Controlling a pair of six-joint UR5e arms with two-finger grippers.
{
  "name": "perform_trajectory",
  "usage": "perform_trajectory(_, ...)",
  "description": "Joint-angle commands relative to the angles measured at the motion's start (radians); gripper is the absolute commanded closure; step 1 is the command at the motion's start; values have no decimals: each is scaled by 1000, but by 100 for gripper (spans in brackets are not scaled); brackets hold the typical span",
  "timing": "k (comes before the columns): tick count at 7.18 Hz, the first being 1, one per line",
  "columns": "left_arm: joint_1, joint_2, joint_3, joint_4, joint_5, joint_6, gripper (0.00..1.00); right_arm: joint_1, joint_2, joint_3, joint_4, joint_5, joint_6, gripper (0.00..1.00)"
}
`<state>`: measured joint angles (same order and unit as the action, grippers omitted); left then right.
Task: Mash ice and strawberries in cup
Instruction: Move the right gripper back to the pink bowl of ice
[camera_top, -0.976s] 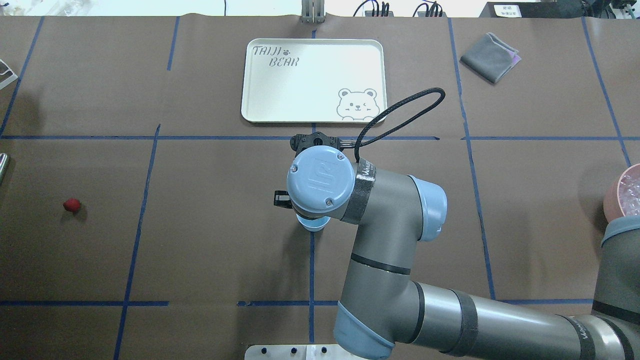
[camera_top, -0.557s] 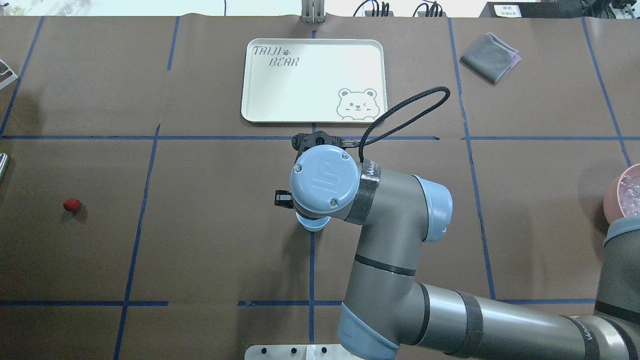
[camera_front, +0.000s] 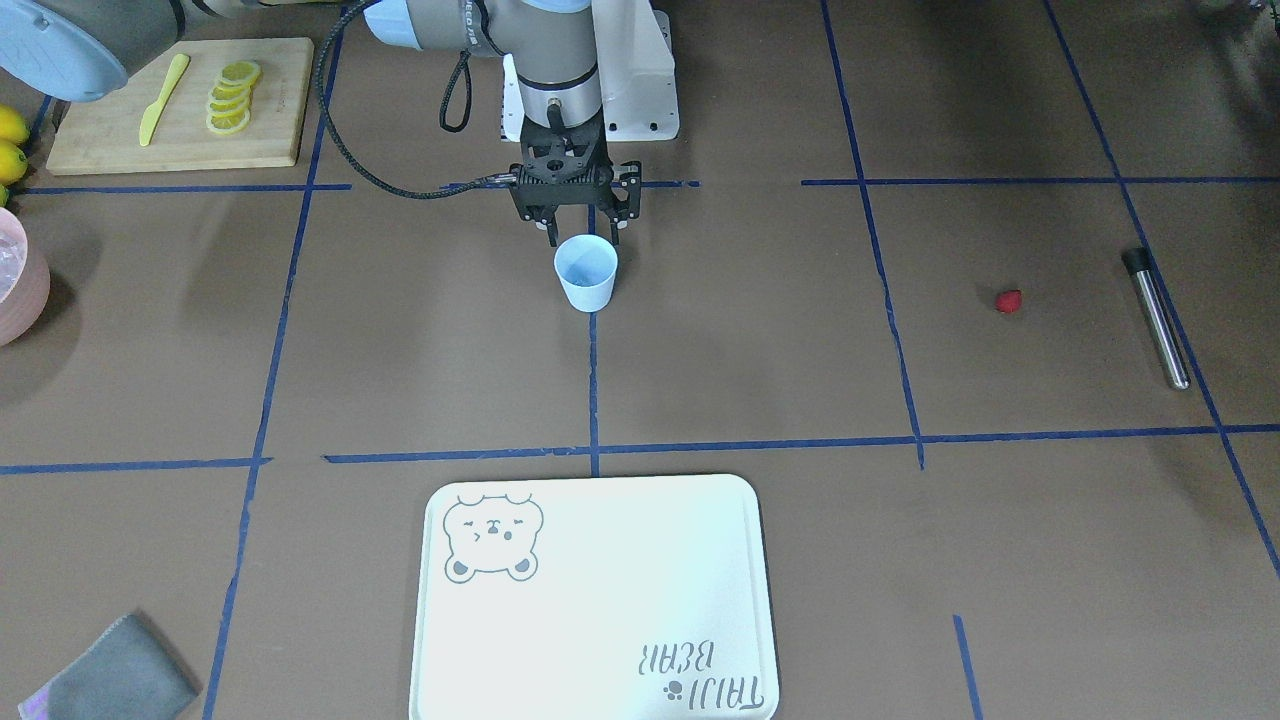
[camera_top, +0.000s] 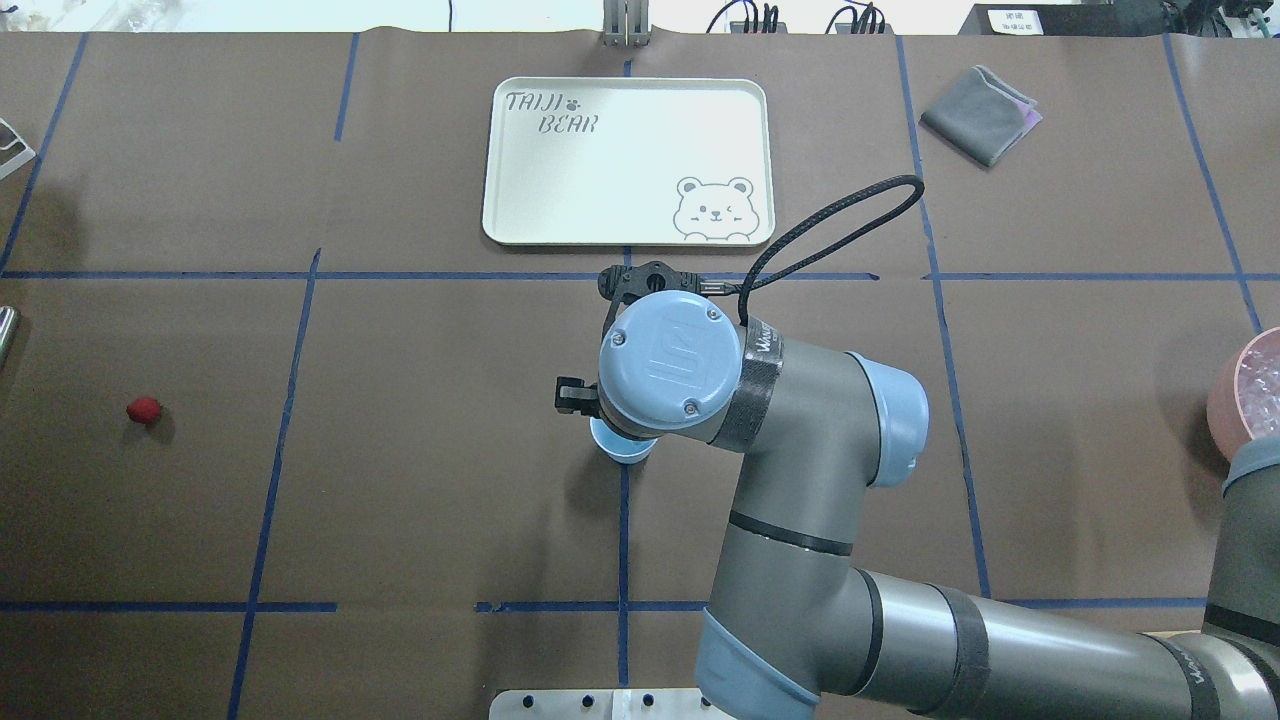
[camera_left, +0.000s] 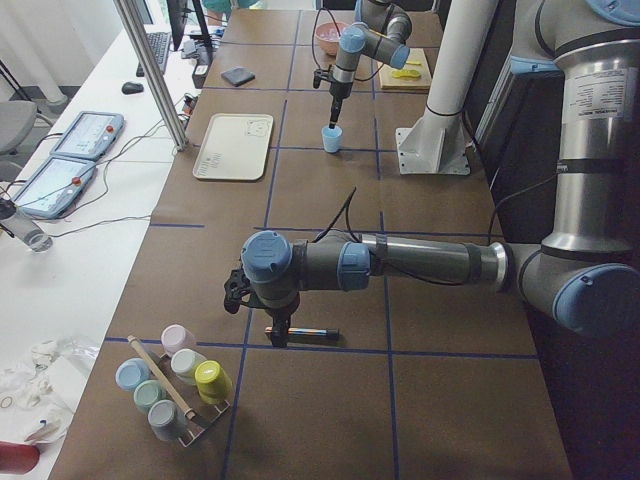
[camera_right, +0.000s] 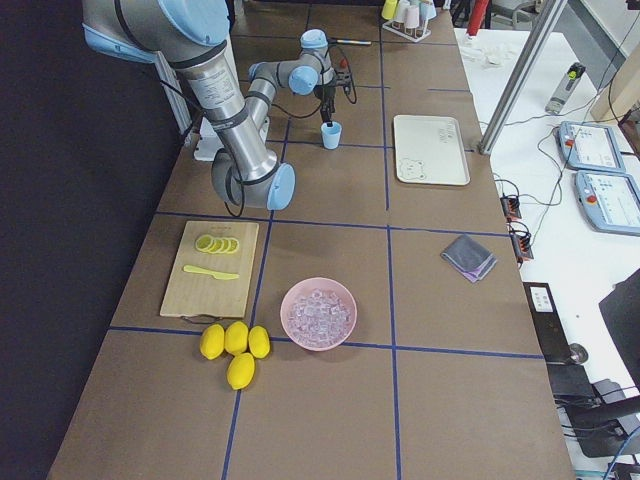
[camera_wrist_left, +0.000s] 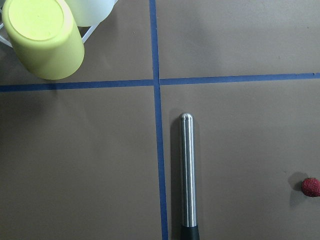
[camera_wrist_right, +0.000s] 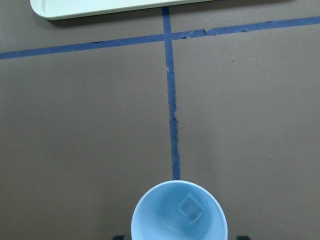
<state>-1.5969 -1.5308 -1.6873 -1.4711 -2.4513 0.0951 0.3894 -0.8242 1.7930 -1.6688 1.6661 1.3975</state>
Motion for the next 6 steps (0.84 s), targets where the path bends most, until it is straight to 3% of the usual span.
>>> perform_trajectory(1, 0, 0, -5, 0, 0, 0, 0, 57, -3, 84, -99, 20, -20, 1)
perform_trajectory(3, 0, -3, -18, -24, 1, -2, 0, 161, -45, 210, -262, 34, -214, 1)
perform_trajectory(5, 5, -3, -18, -72, 9, -2, 0, 338, -264, 351, -249, 122, -521, 1)
perform_trajectory(6, 5, -3, -18, -72, 9, -3, 0, 455, -327, 368, -247, 218, -640, 1)
